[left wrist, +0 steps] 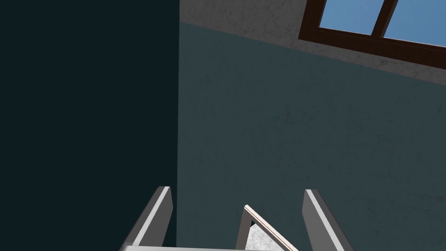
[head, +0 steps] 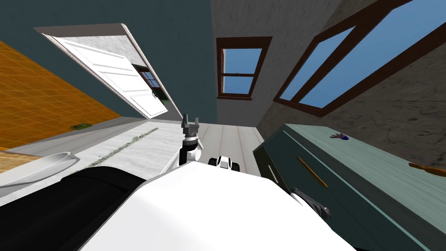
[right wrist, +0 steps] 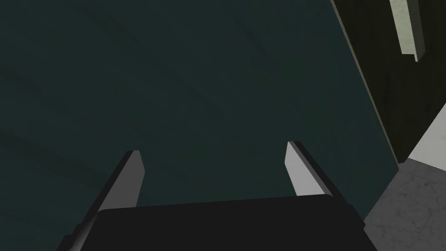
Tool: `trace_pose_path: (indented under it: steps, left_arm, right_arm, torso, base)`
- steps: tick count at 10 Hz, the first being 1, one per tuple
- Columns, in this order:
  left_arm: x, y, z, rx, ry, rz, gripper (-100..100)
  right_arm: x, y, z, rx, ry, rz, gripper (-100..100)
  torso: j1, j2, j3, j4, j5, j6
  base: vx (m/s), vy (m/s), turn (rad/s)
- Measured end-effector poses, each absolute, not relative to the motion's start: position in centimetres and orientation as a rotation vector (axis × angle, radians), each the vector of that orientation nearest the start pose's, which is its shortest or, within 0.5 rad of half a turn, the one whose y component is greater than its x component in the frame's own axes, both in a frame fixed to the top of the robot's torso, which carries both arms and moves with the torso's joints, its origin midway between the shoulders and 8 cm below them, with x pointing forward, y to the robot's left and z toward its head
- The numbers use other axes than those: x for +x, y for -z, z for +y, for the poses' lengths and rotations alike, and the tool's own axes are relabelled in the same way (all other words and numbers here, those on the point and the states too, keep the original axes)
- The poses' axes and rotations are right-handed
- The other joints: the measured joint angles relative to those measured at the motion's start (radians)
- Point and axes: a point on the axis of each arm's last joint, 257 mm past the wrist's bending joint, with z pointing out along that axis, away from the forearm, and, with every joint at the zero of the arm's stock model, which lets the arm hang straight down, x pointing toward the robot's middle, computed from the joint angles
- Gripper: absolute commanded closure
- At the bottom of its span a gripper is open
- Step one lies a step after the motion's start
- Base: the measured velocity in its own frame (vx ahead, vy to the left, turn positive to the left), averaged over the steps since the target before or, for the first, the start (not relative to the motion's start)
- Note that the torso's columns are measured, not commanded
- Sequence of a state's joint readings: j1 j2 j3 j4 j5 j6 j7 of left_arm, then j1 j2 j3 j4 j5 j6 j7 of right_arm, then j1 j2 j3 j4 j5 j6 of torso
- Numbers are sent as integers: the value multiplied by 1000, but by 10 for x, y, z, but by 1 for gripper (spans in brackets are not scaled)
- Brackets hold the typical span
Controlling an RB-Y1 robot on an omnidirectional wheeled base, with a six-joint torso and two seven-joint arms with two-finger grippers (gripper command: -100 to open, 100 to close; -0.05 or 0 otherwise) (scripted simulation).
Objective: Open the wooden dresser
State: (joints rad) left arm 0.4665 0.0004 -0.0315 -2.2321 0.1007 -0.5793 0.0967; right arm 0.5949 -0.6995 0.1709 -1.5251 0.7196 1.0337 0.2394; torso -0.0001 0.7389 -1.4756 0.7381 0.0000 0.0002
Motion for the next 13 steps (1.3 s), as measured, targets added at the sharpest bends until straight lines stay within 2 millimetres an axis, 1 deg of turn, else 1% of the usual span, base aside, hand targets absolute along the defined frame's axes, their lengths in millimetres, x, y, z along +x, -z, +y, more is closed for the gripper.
trace_pose_path:
  steps: [1, 3, 4, 5, 7, 10, 11, 12, 13]
  left_arm:
    - [342, -28, 279, -710, 1508, 476, 0]
    - [342, -28, 279, -710, 1508, 476, 0]
    - [342, -28, 279, -710, 1508, 476, 0]
    - [342, -28, 279, -710, 1508, 475, 0]
    - [342, -28, 279, -710, 1508, 475, 0]
    - [342, -28, 279, -710, 1508, 476, 0]
    - [342, -28, 279, -710, 1508, 475, 0]
    - [342, -28, 279, -710, 1508, 475, 0]
    - [342, -28, 279, -710, 1508, 475, 0]
  right_arm:
    - [105, 395, -659, 559, 1338, 2218, -100]
    - [94, 381, -671, 526, 1437, 2203, -100]
    - [80, 373, -684, 495, 1520, 2188, -100]
    - [70, 361, -696, 467, 1588, 2170, -100]
    - [65, 348, -706, 438, 1671, 2146, -100]
    - [53, 321, -724, 387, 1809, 2098, -100]
    - [52, 320, -725, 386, 1815, 2095, -100]
    - [52, 320, -724, 387, 1814, 2096, 100]
    - [52, 320, -724, 387, 1814, 2096, 100]
  torso:
    - [0, -1, 0, 0, 0, 0]
    - [0, -2, -1, 0, 0, 0]
    - [1, -3, -2, -1, 0, 0]
    - [3, -2, -1, -1, 1, 0]
    - [-2, 1, 1, 0, -1, 0]
    - [0, 0, 0, 0, 0, 0]
    - [0, 1, 1, 0, 0, 0]
    - [-1, 2, 1, 1, 0, 0]
    - [-1, 1, 1, 0, 0, 0]
  base:
    - [80, 28, 39]
    - [111, 43, 79]
    - [127, 85, 83]
    - [93, 50, 15]
    - [85, 32, 44]
    - [59, 23, 38]
    - [7, 3, -1]
    - [0, 0, 0]
    - [14, 124, -28]
